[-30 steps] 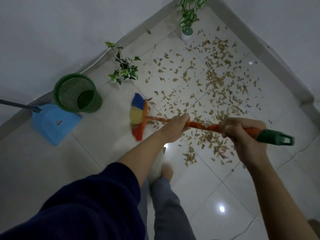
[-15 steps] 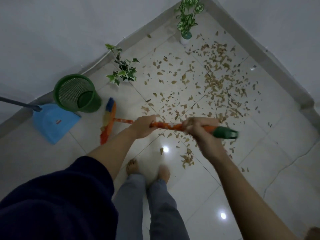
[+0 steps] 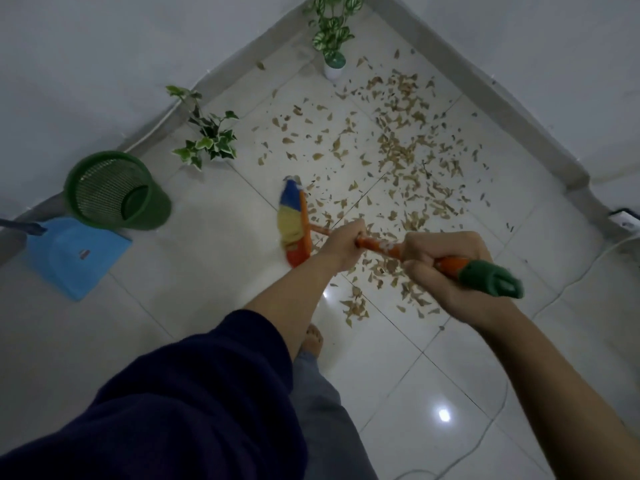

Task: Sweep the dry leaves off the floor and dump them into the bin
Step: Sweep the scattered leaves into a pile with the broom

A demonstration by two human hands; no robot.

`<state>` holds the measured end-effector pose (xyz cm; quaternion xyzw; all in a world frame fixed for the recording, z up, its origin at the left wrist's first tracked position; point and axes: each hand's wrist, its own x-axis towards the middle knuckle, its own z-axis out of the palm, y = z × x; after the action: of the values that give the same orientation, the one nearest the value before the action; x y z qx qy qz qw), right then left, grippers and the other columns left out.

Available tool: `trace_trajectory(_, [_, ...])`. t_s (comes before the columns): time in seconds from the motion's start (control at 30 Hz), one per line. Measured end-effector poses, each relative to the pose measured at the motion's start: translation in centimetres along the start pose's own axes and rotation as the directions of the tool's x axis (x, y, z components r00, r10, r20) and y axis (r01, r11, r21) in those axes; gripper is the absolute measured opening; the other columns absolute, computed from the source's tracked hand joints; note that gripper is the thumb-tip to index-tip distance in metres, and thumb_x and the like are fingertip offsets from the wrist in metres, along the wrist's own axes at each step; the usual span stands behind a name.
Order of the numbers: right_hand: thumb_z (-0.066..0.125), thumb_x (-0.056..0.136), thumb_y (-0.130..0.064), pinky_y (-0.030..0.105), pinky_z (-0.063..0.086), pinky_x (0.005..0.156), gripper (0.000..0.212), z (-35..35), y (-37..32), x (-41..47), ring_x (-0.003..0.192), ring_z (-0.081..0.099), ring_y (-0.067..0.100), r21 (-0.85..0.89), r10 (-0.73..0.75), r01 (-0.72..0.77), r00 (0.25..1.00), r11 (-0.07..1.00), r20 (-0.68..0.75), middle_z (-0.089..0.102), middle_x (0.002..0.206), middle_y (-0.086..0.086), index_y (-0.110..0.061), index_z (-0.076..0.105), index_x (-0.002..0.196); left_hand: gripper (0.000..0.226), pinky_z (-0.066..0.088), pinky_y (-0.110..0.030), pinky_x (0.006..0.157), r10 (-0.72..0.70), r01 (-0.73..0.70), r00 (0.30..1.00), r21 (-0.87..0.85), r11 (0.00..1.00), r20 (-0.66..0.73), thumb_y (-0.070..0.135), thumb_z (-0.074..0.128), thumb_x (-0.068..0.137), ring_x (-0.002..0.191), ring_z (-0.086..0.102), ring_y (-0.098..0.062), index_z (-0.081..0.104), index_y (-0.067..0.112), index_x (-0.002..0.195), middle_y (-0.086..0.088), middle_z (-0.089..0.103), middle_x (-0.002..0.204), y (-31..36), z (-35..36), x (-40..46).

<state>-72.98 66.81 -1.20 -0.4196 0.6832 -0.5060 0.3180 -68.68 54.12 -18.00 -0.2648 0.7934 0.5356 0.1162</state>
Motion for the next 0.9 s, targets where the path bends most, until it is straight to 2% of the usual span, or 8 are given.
trace_trajectory(0.1, [0.050, 0.074, -0.006, 0.034, 0.032, 0.047, 0.036, -3.0, -1.3, -1.0, 0.041, 0.035, 0.026, 0.123, -0.041, 0.053, 0.994, 0.991, -0.101, 0.036, 0.041, 0.014, -0.002, 0.036, 0.041, 0.036, 0.031, -0.036, 0.059, 0.142, -0.142, 0.990, -0.007, 0.990, 0.023, 0.002, 0.052, 0.089, 0.060, 0.033, -0.018, 0.031, 0.023, 0.067, 0.001, 0.039, 0.064, 2.5, -0.5, -0.6])
trace_trajectory(0.17, [0.049, 0.072, -0.006, 0.039, 0.031, 0.050, 0.037, -4.1, -2.4, -1.8, 0.042, 0.035, 0.025, 0.217, -0.061, 0.092, 0.988, 0.972, -0.145, 0.036, 0.042, 0.010, -0.004, 0.033, 0.039, 0.027, 0.030, -0.032, 0.058, 0.224, -0.225, 0.974, 0.049, 0.973, 0.019, 0.011, 0.056, 0.091, 0.062, 0.037, -0.018, 0.036, 0.015, 0.074, -0.004, 0.044, 0.068, 3.5, -1.3, -1.7])
trace_trajectory(0.3, [0.047, 0.066, -0.005, 0.035, 0.032, 0.056, 0.033, -4.9, -3.0, -2.8, 0.043, 0.038, 0.017, 0.367, -0.078, 0.133, 0.984, 0.921, -0.163, 0.040, 0.041, -0.009, -0.011, 0.035, 0.037, 0.020, 0.037, -0.030, 0.062, 0.354, -0.354, 0.935, 0.035, 0.934, 0.018, 0.018, 0.058, 0.093, 0.070, 0.043, -0.024, 0.042, 0.009, 0.084, -0.010, 0.048, 0.078, 2.9, -3.1, -5.1])
trace_trajectory(0.4, [0.049, 0.066, -0.005, 0.030, 0.037, 0.059, 0.031, -3.2, -2.0, -2.8, 0.046, 0.040, 0.016, 0.453, -0.044, 0.083, 0.994, 0.888, -0.097, 0.042, 0.042, -0.010, -0.009, 0.038, 0.038, 0.011, 0.040, -0.029, 0.070, 0.282, -0.291, 0.956, 0.153, 0.944, 0.081, 0.018, 0.049, 0.097, 0.077, 0.046, -0.019, 0.043, 0.015, 0.089, -0.003, 0.049, 0.085, 0.3, -4.2, -7.8])
trace_trajectory(0.47, [0.050, 0.068, -0.004, 0.031, 0.039, 0.060, 0.030, -1.1, -1.0, -2.5, 0.048, 0.042, 0.016, 0.466, -0.025, 0.029, 1.000, 0.884, -0.015, 0.048, 0.046, -0.012, -0.011, 0.043, 0.040, 0.014, 0.035, -0.023, 0.067, 0.237, -0.248, 0.969, 0.244, 0.938, 0.075, 0.016, 0.046, 0.098, 0.071, 0.042, -0.009, 0.040, 0.018, 0.086, 0.006, 0.045, 0.081, -1.9, -4.8, -9.3])
trace_trajectory(0.6, [0.053, 0.070, -0.003, 0.048, 0.038, 0.055, 0.031, 2.8, 1.1, -1.9, 0.048, 0.040, 0.034, 0.381, 0.051, -0.102, 0.989, 0.919, 0.140, 0.043, 0.046, 0.017, -0.001, 0.040, 0.042, 0.013, 0.029, -0.023, 0.061, 0.031, -0.058, 0.996, 0.354, 0.933, 0.080, 0.020, 0.046, 0.099, 0.064, 0.039, -0.004, 0.036, 0.021, 0.090, 0.012, 0.041, 0.074, -7.0, -4.1, -11.1])
trace_trajectory(0.73, [0.052, 0.074, 0.000, 0.050, 0.032, 0.044, 0.034, 3.8, 2.7, -2.5, 0.044, 0.034, 0.036, 0.272, 0.070, -0.145, 0.961, 0.951, 0.269, 0.037, 0.046, 0.022, 0.004, 0.037, 0.044, 0.013, 0.028, -0.019, 0.054, -0.054, 0.027, 0.996, 0.338, 0.941, 0.071, 0.015, 0.042, 0.100, 0.060, 0.040, -0.007, 0.034, 0.021, 0.093, 0.009, 0.041, 0.074, -8.7, -0.9, -11.5])
trace_trajectory(0.9, [0.052, 0.073, 0.000, 0.049, 0.033, 0.042, 0.032, 0.8, 2.5, -3.9, 0.042, 0.037, 0.035, 0.179, 0.075, -0.117, 0.971, 0.977, 0.226, 0.038, 0.044, 0.018, -0.003, 0.037, 0.045, 0.007, 0.034, -0.022, 0.056, 0.037, -0.048, 0.997, 0.180, 0.982, 0.062, 0.006, 0.045, 0.097, 0.067, 0.044, -0.016, 0.041, 0.011, 0.096, 0.001, 0.046, 0.076, -5.8, 2.4, -9.5])
